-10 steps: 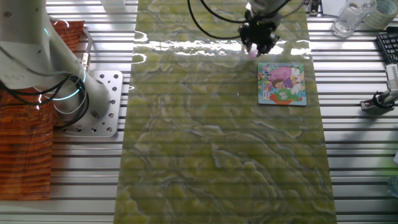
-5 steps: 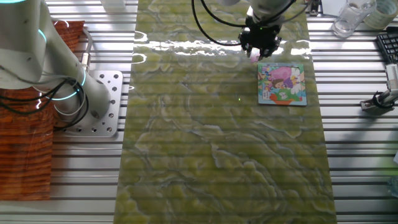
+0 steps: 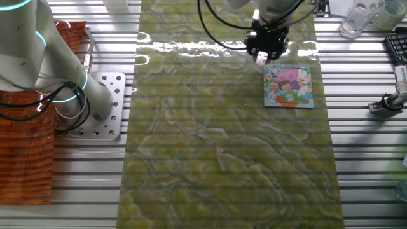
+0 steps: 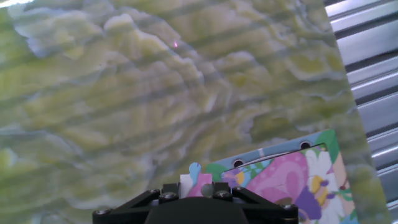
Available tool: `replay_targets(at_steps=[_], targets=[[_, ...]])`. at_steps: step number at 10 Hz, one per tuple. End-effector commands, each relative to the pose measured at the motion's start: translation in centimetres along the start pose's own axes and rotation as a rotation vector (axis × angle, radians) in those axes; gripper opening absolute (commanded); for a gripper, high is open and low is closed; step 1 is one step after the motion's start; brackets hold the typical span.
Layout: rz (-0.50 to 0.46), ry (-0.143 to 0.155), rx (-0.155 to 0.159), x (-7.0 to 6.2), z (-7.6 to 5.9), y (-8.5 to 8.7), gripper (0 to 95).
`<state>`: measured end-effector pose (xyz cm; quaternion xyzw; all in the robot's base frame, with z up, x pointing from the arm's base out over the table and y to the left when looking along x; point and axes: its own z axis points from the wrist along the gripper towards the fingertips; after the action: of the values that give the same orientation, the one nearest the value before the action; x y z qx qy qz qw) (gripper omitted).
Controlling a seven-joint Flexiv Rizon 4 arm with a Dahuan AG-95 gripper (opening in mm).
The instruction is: Assemble one piece of a puzzle
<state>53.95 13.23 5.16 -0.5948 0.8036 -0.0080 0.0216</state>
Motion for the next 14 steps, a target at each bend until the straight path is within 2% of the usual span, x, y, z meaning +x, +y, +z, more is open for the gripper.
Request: replay_targets(at_steps=[1, 2, 3, 4, 8, 10, 13, 14], targets=[[-0.006, -0.010, -0.005, -0.05, -0.11, -0.12, 0.0], [-0.013, -0.011, -0.018, -0.11, -0.14, -0.18, 0.0], [-0.028, -0.006, -0.047, -0.18, -0.18, -0.25, 0.0], [-0.038, 0.009, -0.049, -0.23, -0.22, -0.31, 0.0], [-0.001, 0.011, -0.053, -0.40, -0.34, -0.50, 0.0], [-0.006, -0.008, -0.057, -0.40, -0.34, -0.50, 0.0], [0.036, 0.009, -0.059, -0.40, -0.34, -0.50, 0.0], [0.061, 0.007, -0.062, -0.40, -0.34, -0.50, 0.0]])
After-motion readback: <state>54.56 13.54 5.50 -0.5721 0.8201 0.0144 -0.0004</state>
